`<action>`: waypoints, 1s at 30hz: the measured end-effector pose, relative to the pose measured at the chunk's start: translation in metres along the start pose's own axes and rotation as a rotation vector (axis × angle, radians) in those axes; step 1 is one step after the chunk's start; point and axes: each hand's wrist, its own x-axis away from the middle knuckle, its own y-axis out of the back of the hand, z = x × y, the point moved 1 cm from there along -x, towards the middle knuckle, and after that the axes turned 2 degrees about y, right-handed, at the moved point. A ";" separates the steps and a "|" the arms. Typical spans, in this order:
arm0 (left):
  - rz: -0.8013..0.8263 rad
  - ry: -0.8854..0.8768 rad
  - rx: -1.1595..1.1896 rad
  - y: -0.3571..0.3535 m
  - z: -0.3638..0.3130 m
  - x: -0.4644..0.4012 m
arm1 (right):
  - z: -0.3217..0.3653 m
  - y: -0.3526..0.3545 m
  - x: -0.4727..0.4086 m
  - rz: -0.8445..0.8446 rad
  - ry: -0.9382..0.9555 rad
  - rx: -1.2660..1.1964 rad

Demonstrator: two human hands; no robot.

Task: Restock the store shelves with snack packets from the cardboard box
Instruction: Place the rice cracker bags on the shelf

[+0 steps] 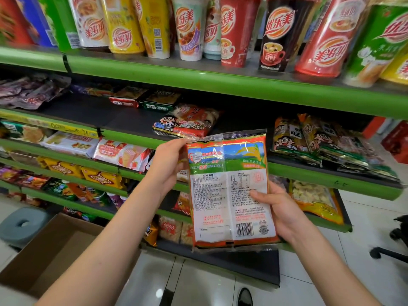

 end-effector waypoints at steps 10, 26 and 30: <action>-0.034 -0.090 -0.218 0.004 -0.014 -0.015 | -0.006 -0.007 -0.006 -0.009 0.022 0.000; -0.013 -0.105 -0.209 0.007 -0.017 -0.018 | -0.004 -0.008 -0.010 0.012 0.017 -0.020; 0.000 -0.092 -0.196 0.007 -0.016 -0.019 | -0.002 -0.008 -0.009 0.006 0.016 -0.015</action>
